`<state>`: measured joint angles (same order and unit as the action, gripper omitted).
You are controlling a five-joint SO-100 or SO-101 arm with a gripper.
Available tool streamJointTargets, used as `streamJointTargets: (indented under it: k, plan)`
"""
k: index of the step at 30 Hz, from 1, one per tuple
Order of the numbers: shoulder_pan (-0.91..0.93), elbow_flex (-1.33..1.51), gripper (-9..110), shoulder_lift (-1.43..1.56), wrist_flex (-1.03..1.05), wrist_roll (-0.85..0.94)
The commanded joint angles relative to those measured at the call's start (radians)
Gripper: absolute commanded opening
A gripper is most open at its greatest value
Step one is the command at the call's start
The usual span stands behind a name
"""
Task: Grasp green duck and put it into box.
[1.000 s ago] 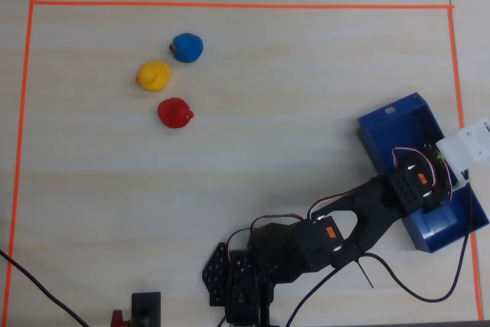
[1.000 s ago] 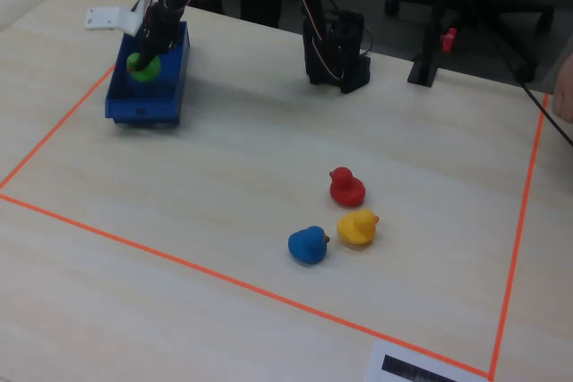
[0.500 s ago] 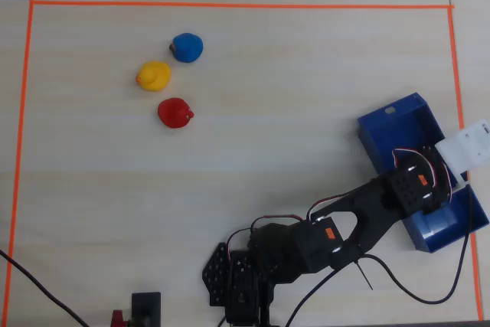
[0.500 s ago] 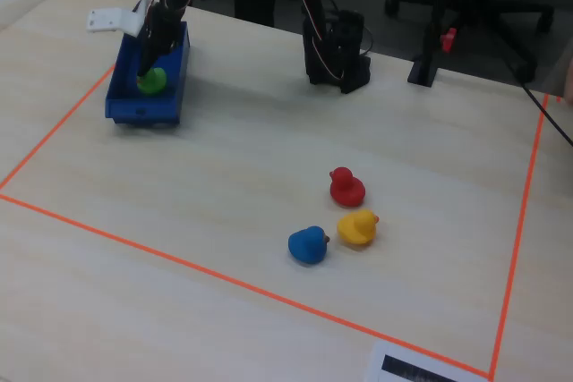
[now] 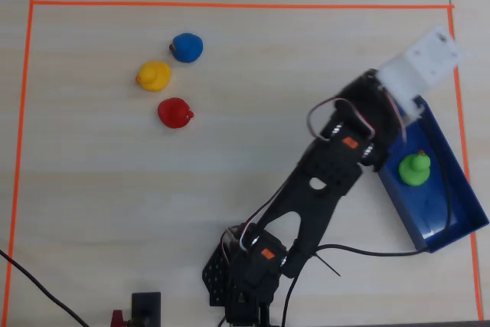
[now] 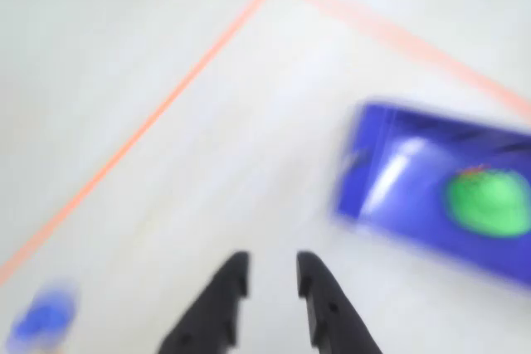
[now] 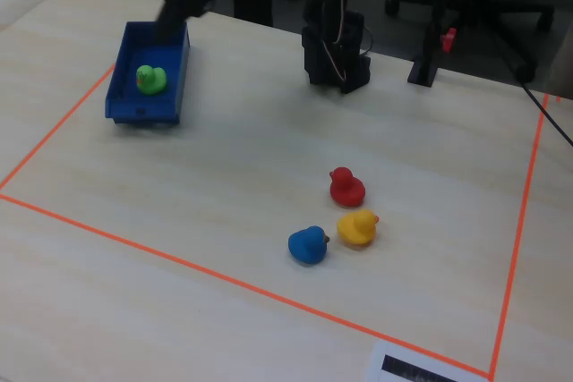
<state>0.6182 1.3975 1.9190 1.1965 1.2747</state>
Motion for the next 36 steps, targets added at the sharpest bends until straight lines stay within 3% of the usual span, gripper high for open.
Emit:
streamJointTargets:
  k: [1, 8, 15, 20, 36]
  plan:
    - [-0.373, 0.235, 0, 0.261, 0.103, 0.014]
    - [-0.692, 1.042, 0, 0.801, -0.048, 0.038]
    - [-0.626, 1.539, 0, 1.184, -0.040, 0.236]
    - [-0.595, 1.674, 0, 1.387, 0.092, 0.313]
    - [-0.588, 1.712, 1, 1.391, 0.152, 0.314]
